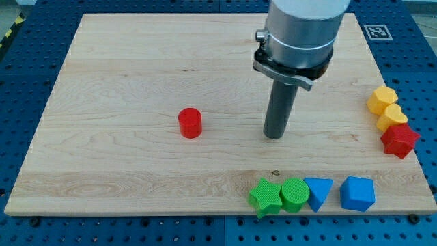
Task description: Place your arm to the bottom of the red circle
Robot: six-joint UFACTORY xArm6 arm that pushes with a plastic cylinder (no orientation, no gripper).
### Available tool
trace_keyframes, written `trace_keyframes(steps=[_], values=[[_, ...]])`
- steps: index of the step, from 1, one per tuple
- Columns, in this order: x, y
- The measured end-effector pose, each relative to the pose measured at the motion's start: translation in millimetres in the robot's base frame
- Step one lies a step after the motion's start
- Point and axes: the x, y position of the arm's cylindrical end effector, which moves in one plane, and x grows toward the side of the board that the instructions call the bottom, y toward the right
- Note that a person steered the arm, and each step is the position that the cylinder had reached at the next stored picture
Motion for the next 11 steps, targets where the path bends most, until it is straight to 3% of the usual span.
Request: trace_keyframes(steps=[6, 9, 11], values=[[13, -40], [47, -58], [59, -103]])
